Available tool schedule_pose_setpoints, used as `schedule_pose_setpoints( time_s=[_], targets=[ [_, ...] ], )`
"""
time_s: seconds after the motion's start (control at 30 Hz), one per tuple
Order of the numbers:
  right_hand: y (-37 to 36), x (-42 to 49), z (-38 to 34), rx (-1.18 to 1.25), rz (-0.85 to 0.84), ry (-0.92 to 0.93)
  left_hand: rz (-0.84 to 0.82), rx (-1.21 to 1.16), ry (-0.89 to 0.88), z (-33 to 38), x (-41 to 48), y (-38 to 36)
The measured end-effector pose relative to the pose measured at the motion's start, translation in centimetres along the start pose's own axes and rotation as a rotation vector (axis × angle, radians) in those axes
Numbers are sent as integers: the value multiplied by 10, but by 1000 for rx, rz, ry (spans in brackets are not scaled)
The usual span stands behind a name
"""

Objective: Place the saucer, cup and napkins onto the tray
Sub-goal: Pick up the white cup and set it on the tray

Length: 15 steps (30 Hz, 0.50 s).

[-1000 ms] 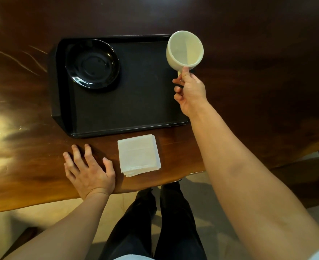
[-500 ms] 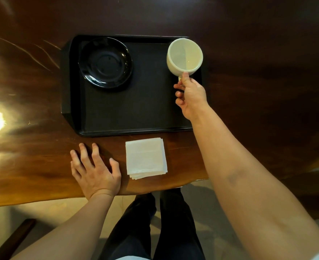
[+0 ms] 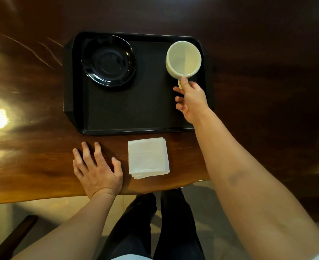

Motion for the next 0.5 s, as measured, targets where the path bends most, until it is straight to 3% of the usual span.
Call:
schedule_pose_setpoints(
  time_s=[0.2,0.5],
  targets=[
    [17,-27,9,-168,90,43,-6,6,5,-3,5,-4],
    [14,-110,111,-921,-17,316,-26,32,6,-3,3,-2]
  ],
)
Point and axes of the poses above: each hand's wrist, its own x-axis towards the middle knuckle, its own y-axis out of the back of the hand, z = x × y, the point moved 3 cm from there along x, towards the middle knuckle, and after that the axes turned 1 degree about -x, right-handed, at the moved point
